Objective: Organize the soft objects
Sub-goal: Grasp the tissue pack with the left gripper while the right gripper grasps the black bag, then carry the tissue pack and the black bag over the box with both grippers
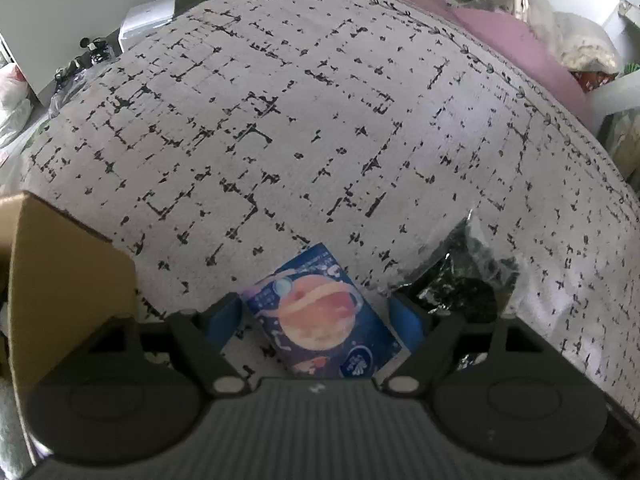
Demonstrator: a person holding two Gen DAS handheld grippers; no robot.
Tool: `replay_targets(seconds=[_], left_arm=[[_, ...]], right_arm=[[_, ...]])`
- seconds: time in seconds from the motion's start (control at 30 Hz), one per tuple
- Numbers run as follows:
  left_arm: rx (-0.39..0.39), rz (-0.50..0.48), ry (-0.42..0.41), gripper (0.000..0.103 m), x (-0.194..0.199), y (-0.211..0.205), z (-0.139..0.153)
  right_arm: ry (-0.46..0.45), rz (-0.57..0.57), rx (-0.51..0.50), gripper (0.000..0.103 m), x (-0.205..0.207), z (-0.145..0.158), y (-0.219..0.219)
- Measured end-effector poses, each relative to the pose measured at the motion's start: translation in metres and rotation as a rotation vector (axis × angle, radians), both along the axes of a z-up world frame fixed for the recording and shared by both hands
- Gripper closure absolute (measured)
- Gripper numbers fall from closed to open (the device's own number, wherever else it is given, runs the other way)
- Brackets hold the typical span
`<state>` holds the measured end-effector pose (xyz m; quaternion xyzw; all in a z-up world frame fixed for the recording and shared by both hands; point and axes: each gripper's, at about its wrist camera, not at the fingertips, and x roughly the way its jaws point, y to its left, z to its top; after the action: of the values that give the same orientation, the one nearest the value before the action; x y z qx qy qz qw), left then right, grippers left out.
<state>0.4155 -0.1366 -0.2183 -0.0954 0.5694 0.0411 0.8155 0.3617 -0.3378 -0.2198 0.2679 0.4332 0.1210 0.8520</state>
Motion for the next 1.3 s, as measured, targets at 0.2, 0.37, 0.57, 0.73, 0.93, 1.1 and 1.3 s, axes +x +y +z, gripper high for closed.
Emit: replay_targets(seconds=[0.2,0.37,0.57,0.73,0.93,1.1,1.3], left_arm=[[0.004,0.008,-0.036,0.038,-0.007,0.002,0.004],[-0.015,0.019,-0.050,0.039,-0.010,0.005,0.003],[-0.038,0.032,-0.060,0.040,-0.010,0.010,0.004],[-0.050,0.028,-0.077,0.041,-0.014,0.011,0.010],[-0.051,0.011,-0.140,0.041,-0.031,0.010,0.031],[-0.072,0.013,-0.192,0.041,-0.051,0.010,0.055],[-0.079,0.004,-0.253,0.041,-0.075,0.011,0.084]], right_arm=[[0.003,-0.018,0.028,0.027,0.012,-0.005,0.003],[0.027,-0.055,0.068,0.030,0.026,-0.013,0.008],[0.035,-0.051,0.014,0.055,0.029,-0.016,0.019],[0.017,-0.053,0.032,0.081,0.022,-0.012,0.017],[-0.001,-0.102,0.024,0.085,0.003,0.001,-0.001],[-0.025,-0.115,0.001,0.085,-0.016,0.013,-0.010],[-0.051,-0.132,-0.046,0.085,-0.037,0.035,-0.009]])
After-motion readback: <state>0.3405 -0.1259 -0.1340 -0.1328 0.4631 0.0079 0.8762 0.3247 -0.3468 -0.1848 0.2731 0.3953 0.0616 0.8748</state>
